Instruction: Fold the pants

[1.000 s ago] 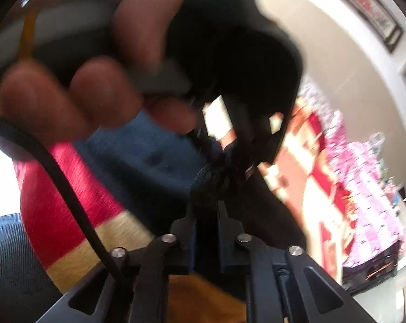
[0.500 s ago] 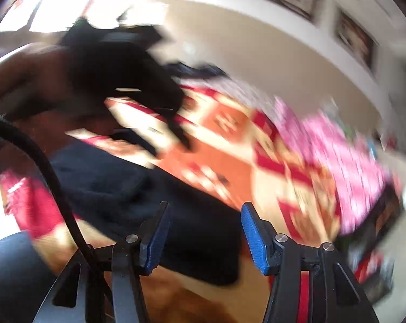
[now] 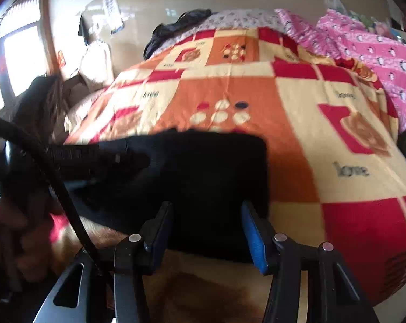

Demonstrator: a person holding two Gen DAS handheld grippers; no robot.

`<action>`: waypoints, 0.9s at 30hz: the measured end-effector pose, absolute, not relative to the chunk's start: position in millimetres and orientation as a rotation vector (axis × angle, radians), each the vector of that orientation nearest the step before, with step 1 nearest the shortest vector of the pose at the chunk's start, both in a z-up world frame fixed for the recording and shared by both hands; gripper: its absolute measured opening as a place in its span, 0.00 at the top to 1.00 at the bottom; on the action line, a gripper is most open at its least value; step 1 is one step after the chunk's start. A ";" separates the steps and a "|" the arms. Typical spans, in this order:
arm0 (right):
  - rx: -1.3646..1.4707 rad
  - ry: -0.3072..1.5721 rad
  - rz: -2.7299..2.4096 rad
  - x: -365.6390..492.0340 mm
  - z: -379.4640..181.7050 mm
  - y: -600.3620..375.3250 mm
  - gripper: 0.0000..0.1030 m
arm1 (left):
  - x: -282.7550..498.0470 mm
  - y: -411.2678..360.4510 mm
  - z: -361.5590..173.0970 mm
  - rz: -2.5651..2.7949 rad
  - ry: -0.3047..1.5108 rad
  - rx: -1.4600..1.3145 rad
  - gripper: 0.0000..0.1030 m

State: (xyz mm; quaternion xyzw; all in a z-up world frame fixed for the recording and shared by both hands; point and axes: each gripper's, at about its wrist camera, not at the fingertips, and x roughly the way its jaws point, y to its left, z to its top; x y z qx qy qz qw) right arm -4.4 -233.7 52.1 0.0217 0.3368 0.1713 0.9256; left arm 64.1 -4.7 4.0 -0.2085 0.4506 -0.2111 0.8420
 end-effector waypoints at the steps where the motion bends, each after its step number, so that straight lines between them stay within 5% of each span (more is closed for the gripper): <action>1: 0.047 0.658 0.338 -1.9 59.8 -237.6 0.52 | 65.6 -7.4 3.6 -0.446 0.951 -0.446 0.70; 7: 0.009 0.650 0.362 57.9 73.6 -221.0 0.52 | 63.1 -3.5 2.1 -0.450 0.937 -0.474 0.70; 10: -0.018 0.850 0.384 91.3 30.7 -204.6 0.51 | 61.6 0.4 1.2 -0.459 0.937 -0.494 0.70; 27: -0.076 0.675 0.329 65.8 56.4 -205.2 0.50 | 30.9 24.4 2.9 -0.396 0.930 -0.569 0.68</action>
